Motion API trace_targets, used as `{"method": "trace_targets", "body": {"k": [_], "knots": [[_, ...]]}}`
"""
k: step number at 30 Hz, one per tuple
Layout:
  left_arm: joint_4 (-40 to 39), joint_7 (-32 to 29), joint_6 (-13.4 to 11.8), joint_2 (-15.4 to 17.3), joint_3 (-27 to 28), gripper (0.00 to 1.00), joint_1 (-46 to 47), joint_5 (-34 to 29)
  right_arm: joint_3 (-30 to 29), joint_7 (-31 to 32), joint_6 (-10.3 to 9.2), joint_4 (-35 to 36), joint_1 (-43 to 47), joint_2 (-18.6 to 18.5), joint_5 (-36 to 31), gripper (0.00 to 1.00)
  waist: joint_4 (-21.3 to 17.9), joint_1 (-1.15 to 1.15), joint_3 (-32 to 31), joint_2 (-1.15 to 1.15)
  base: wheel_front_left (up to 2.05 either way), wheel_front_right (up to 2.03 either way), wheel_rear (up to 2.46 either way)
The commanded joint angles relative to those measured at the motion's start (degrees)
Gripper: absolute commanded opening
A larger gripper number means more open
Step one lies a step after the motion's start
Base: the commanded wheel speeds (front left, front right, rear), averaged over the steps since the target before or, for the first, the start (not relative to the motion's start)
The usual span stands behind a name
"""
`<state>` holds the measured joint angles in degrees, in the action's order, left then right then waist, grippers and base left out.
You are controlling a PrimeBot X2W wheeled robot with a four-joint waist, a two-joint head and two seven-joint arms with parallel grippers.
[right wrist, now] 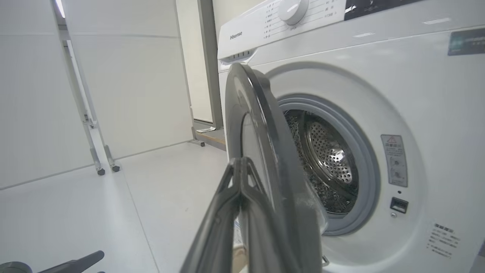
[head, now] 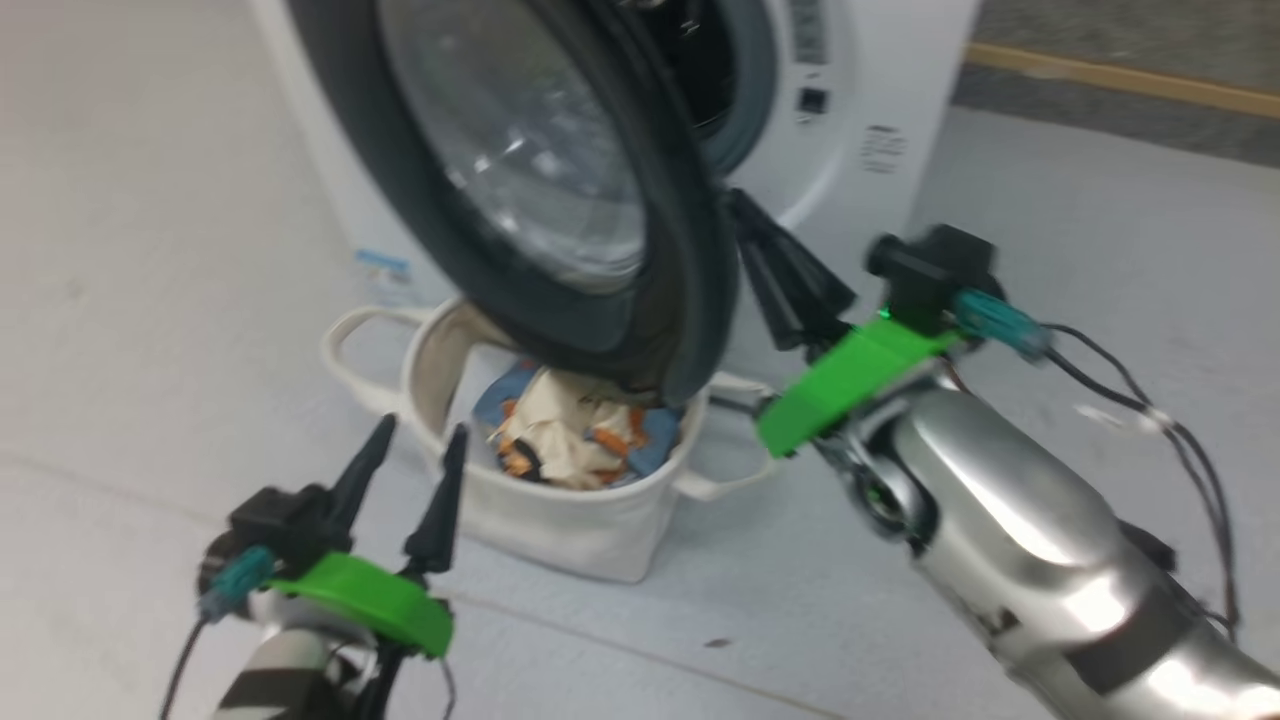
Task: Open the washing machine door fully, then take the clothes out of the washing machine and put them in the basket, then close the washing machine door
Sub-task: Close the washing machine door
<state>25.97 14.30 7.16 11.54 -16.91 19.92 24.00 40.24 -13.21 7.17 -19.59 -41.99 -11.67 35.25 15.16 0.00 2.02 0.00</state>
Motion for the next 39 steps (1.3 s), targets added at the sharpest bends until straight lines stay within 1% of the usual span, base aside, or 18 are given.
{"method": "trace_targets", "body": {"k": [1, 7, 8, 11, 13, 16, 21, 22, 27, 30, 33, 35, 39], "knots": [[-1.5, 0.7, 0.3, 0.3, 1.4, 1.00, 3.5, -0.4, 1.3, -0.6, 0.32, -0.6, -2.5, 1.9, 1.1, 0.00, 3.1, 0.00, 2.4, 0.00, 0.00, 0.00, 0.00], [-1.8, 0.7, 0.3, -2.3, -0.6, 1.00, 5.6, -0.7, 6.3, -1.4, 0.32, -12.0, -8.6, 5.6, 5.7, 0.00, 6.7, 0.00, 5.2, 0.00, 0.00, 0.00, 0.00], [-1.9, 0.7, 0.3, -2.9, -0.9, 1.00, 6.1, -0.8, 7.1, -1.6, 0.32, -16.0, -9.8, 6.5, 7.3, 0.00, 7.5, 0.00, 6.0, 0.00, 0.00, 0.00, 0.00], [-2.1, 0.7, 0.3, -3.8, -1.4, 1.00, 6.7, -0.9, 7.4, -1.7, 0.32, -21.4, -10.9, 7.5, 9.4, 0.00, 8.6, 0.00, 6.9, 0.00, 0.00, 0.00, 0.00], [-2.3, 0.7, 0.3, -4.3, -1.7, 1.00, 7.1, -0.7, 6.4, -1.8, 0.32, -23.8, -11.4, 7.9, 9.8, 0.00, 9.2, 0.00, 7.5, 0.00, 0.00, 0.00, 0.00], [-2.2, 0.7, 0.3, -5.0, -2.4, 1.00, 7.5, -0.7, 3.3, -1.8, 0.32, -26.7, -11.8, 7.9, 8.7, 0.00, 10.0, 0.00, 8.1, 0.00, 0.00, 0.00, 0.00], [-2.3, 0.7, 0.3, -5.6, -2.8, 1.00, 7.2, -0.7, -5.0, -1.8, 0.32, -28.1, -11.7, 7.9, 3.7, 0.00, 9.8, 0.00, 8.5, 0.00, 0.00, 0.00, 0.00], [-2.3, 0.7, 0.3, -5.6, -2.8, 1.00, 7.2, -0.7, -5.0, -1.8, 0.32, -28.1, -11.7, 7.9, 3.7, 0.00, 9.8, 0.00, 8.5, 0.00, 0.00, 0.00, 0.00], [-2.6, 0.7, 0.3, -6.0, -2.8, 1.00, 6.6, -0.8, -15.2, -1.8, 0.32, -29.6, -11.7, 7.9, -2.5, 0.00, 9.2, 0.00, 9.2, 0.00, 0.00, 0.00, 0.00], [-3.2, 0.7, 0.3, -6.3, -2.7, 1.00, 6.6, -0.9, -19.9, -1.8, 0.32, -31.0, -12.9, 8.0, -5.6, 0.00, 9.1, 0.00, 10.5, 0.00, 0.00, 0.00, 0.00], [-4.1, 0.7, 0.3, -6.7, -2.7, 1.00, 6.4, -0.9, -21.6, -1.8, 0.32, -32.8, -14.9, 7.5, -8.3, 0.00, 9.4, 0.00, 12.3, 0.00, 0.00, 0.00, 0.00], [-4.4, 0.7, 0.3, -7.0, -2.9, 1.00, 6.2, -1.0, -22.6, -1.8, 0.32, -33.9, -16.2, 6.9, -9.0, 0.00, 9.8, 0.00, 13.4, 0.00, 0.00, 0.00, 0.00], [-4.9, 0.7, 0.3, -7.6, -2.9, 1.00, 6.4, -1.0, -25.9, -1.8, 0.32, -35.9, -19.5, 4.5, -11.3, 0.00, 10.7, 0.00, 15.5, 0.00, 0.00, 0.00, 0.00]]}}
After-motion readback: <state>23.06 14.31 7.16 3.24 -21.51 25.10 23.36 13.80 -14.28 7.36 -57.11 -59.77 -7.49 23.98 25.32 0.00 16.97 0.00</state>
